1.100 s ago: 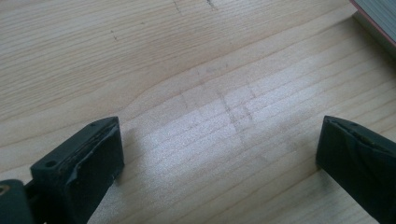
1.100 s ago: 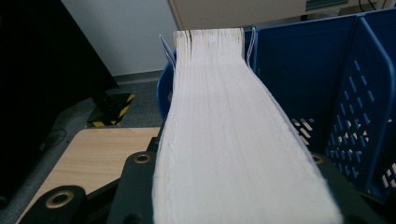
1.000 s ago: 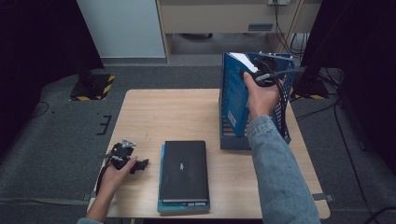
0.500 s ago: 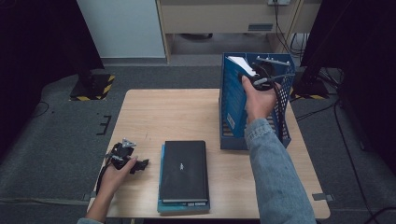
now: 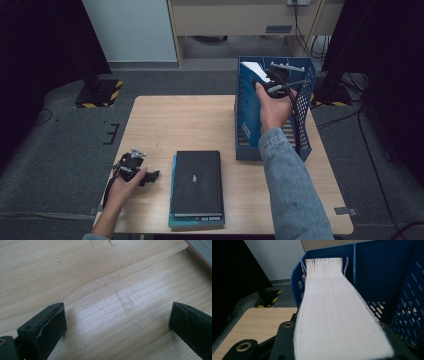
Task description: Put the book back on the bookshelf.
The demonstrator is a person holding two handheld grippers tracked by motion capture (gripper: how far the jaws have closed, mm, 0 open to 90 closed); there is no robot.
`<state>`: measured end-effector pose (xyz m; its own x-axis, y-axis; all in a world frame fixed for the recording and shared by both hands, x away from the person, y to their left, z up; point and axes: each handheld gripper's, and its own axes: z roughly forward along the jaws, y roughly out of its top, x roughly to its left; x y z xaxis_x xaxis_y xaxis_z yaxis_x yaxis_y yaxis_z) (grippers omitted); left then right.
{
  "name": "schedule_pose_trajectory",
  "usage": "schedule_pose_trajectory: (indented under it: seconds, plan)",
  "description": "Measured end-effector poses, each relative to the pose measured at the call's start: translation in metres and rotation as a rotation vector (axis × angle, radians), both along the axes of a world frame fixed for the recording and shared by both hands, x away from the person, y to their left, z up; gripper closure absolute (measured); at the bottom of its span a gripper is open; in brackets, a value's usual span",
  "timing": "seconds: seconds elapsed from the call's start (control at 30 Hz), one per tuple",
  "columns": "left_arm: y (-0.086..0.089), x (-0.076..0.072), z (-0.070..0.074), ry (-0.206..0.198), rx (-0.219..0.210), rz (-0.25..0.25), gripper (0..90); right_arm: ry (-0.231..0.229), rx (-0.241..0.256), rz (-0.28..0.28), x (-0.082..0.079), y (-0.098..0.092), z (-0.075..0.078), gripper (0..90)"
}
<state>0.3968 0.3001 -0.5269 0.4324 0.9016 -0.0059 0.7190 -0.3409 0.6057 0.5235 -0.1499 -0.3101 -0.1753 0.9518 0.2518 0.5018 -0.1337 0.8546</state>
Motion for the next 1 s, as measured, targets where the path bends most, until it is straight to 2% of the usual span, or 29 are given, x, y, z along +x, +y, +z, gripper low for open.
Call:
schedule_pose_trajectory:
  seconds: [0.6, 0.73, 1.0]
  plan:
    - [-0.001, 0.0, 0.0, 0.0, 0.0, -0.004, 0.5, 0.027, 0.024, -0.008, -0.004, -0.006, -0.024, 59.4]
    - [-0.002, 0.0, 0.0, 0.002, 0.001, -0.003, 0.4, 0.03, 0.015, -0.004, -0.005, -0.006, -0.028, 59.3]
    - [-0.002, -0.001, 0.0, 0.004, 0.001, -0.004, 0.4, 0.035, 0.007, 0.016, -0.009, -0.007, -0.029, 59.2]
